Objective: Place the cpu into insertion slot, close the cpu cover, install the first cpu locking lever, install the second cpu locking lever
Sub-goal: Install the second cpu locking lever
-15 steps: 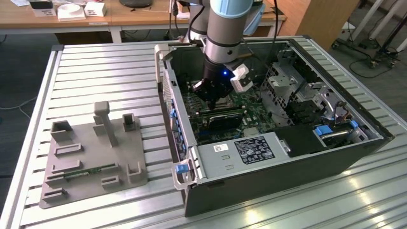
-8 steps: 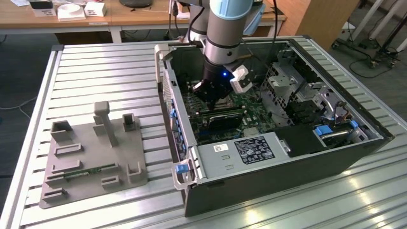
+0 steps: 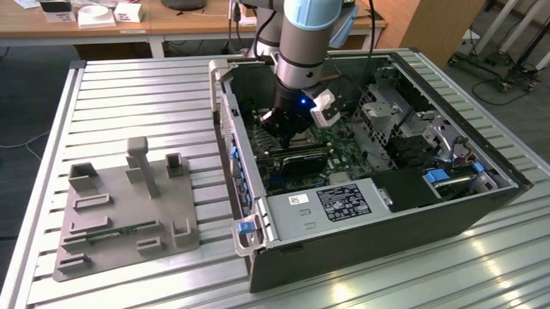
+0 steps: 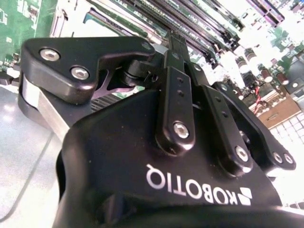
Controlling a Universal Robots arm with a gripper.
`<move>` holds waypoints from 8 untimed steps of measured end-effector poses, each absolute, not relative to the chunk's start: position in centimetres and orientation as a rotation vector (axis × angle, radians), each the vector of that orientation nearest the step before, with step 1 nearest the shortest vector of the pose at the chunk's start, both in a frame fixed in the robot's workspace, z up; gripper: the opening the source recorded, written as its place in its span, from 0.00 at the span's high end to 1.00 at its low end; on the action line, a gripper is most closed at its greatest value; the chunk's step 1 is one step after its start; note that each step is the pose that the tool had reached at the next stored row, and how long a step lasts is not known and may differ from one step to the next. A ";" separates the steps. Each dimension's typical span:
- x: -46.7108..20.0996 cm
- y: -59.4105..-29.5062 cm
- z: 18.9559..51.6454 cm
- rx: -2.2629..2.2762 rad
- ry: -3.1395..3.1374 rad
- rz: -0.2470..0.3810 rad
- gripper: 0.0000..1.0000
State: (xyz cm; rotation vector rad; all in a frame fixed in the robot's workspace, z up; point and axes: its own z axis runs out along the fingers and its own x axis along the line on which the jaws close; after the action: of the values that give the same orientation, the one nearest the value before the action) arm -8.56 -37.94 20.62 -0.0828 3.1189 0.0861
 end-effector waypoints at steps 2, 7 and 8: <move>-8.6 -37.9 20.6 -0.083 3.119 0.089 0.90; -8.6 -37.9 20.6 -0.083 3.119 0.089 0.90; -8.6 -37.9 20.6 -0.083 3.119 0.089 0.90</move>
State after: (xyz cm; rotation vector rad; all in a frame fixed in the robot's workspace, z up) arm -8.56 -37.95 20.59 -0.0828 3.1188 0.0889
